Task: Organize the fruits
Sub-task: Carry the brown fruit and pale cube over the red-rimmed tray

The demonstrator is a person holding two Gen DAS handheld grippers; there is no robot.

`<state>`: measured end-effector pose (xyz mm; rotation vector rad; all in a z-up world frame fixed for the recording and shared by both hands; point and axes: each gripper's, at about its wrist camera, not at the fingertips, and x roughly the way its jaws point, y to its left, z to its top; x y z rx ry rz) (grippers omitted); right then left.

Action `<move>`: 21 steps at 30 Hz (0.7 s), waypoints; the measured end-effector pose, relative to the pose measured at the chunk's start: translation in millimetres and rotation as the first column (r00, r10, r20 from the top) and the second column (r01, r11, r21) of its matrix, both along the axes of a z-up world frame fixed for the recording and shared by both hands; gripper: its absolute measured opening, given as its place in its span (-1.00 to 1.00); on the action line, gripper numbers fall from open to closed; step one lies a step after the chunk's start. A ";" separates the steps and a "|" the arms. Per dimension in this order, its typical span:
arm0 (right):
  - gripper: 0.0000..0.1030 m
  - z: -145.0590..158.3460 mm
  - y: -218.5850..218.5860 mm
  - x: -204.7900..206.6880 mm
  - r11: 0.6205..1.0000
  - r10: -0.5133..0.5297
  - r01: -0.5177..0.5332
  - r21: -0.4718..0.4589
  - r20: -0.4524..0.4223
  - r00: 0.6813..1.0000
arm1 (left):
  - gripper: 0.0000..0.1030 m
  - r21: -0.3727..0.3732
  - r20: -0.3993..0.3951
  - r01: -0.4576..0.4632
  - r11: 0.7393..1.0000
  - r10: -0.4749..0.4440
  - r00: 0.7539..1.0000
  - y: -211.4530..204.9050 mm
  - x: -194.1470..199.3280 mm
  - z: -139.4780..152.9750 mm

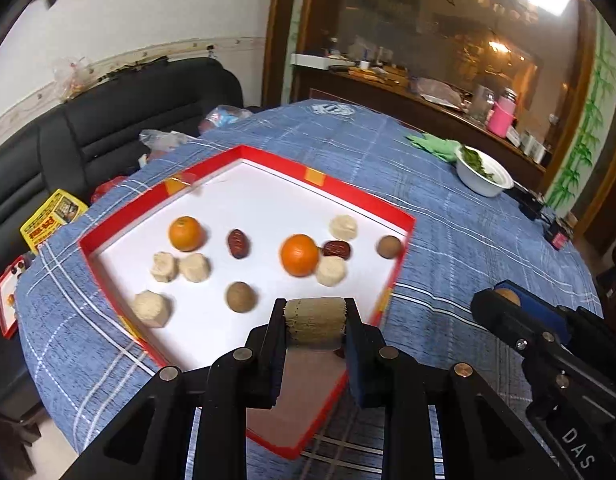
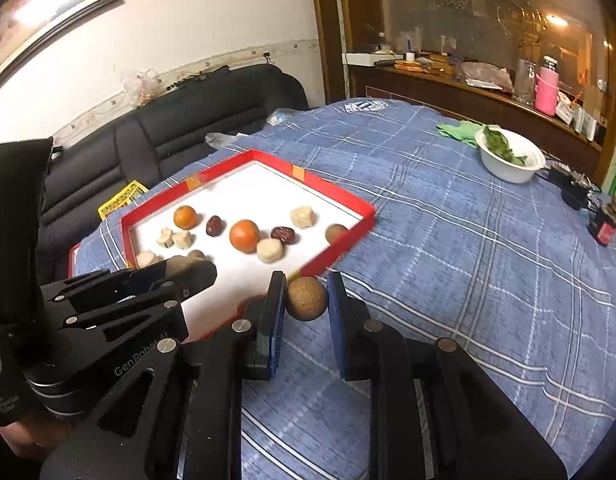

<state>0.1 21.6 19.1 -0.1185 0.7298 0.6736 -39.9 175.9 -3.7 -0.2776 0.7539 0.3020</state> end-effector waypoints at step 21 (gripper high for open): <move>-0.61 7.0 60.7 25.4 0.996 0.092 -0.092 -0.017 -0.004 0.996 | -0.52 0.043 -0.039 -0.135 0.990 0.136 0.990 62.7 15.4 -6.2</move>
